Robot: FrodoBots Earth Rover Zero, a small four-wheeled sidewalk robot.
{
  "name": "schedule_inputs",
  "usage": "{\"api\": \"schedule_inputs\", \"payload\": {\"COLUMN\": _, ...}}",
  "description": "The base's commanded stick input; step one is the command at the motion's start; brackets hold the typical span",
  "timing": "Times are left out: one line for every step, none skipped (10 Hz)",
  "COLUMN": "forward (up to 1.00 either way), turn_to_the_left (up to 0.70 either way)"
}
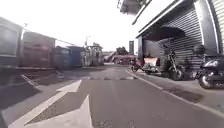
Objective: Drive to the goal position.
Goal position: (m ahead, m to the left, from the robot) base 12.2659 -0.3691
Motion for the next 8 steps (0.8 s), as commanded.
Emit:
{"api": "schedule_inputs", "payload": {"forward": 0.7, "turn_to_the_left": -0.01}}
{"api": "schedule_inputs", "payload": {"forward": 0.7, "turn_to_the_left": -0.08}}
{"api": "schedule_inputs", "payload": {"forward": 0.7, "turn_to_the_left": -0.01}}
{"api": "schedule_inputs", "payload": {"forward": 0.7, "turn_to_the_left": 0.0}}
{"api": "schedule_inputs", "payload": {"forward": 0.7, "turn_to_the_left": 0.0}}
{"api": "schedule_inputs", "payload": {"forward": 0.7, "turn_to_the_left": 0.0}}
{"api": "schedule_inputs", "payload": {"forward": 0.7, "turn_to_the_left": 0.01}}
{"api": "schedule_inputs", "payload": {"forward": 0.7, "turn_to_the_left": 0.08}}
